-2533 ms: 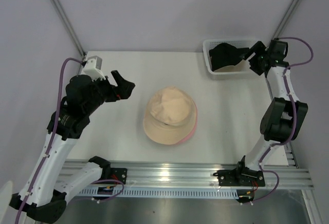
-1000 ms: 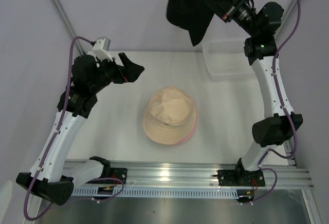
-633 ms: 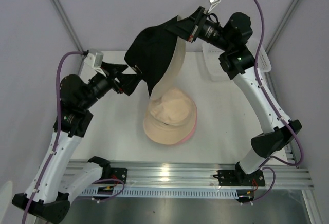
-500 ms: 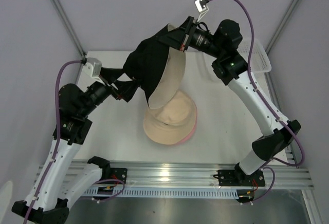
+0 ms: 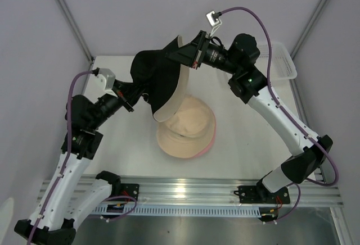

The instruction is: Stack the hats

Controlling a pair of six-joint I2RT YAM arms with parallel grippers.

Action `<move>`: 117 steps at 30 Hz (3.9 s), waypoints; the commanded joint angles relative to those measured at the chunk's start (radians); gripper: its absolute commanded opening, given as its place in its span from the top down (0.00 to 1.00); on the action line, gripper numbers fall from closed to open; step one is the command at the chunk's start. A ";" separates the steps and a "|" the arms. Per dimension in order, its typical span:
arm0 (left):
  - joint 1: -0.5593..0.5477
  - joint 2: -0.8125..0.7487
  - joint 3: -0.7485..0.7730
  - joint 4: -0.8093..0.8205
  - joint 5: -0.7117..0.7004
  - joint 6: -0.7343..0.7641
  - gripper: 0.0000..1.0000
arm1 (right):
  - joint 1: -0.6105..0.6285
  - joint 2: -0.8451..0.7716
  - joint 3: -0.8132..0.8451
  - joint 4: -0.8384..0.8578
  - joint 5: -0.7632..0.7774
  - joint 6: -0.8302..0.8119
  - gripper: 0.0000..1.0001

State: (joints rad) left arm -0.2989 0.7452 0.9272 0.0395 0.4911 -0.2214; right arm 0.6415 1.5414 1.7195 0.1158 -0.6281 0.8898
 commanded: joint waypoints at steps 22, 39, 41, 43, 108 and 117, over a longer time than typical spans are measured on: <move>-0.391 -0.027 0.183 -0.489 -0.269 0.522 0.99 | -0.028 -0.636 -0.791 -0.266 0.344 -0.213 1.00; -0.736 0.189 0.132 -0.445 -0.439 0.440 0.99 | -0.305 -0.846 -1.139 -0.350 0.245 -0.137 1.00; -0.747 0.143 0.092 -0.432 -0.472 0.401 0.97 | -0.307 -0.883 -1.169 -0.369 0.238 -0.130 1.00; -0.747 0.105 0.056 -0.421 -0.509 0.354 0.85 | -0.307 -0.892 -1.206 -0.373 0.234 -0.120 1.00; -0.040 0.180 -0.405 -0.273 -0.338 -0.694 0.99 | -0.154 -0.557 -1.031 -0.302 0.338 -0.156 1.00; -0.034 0.375 -0.401 -0.196 -0.364 -0.633 0.99 | -0.164 -0.310 -1.104 -0.162 0.286 -0.190 1.00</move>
State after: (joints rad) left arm -0.3500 1.0748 0.5556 -0.0677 0.2382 -0.9245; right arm 0.4862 1.1515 0.6895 -0.0067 -0.3832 0.7403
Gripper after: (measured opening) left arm 0.011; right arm 0.009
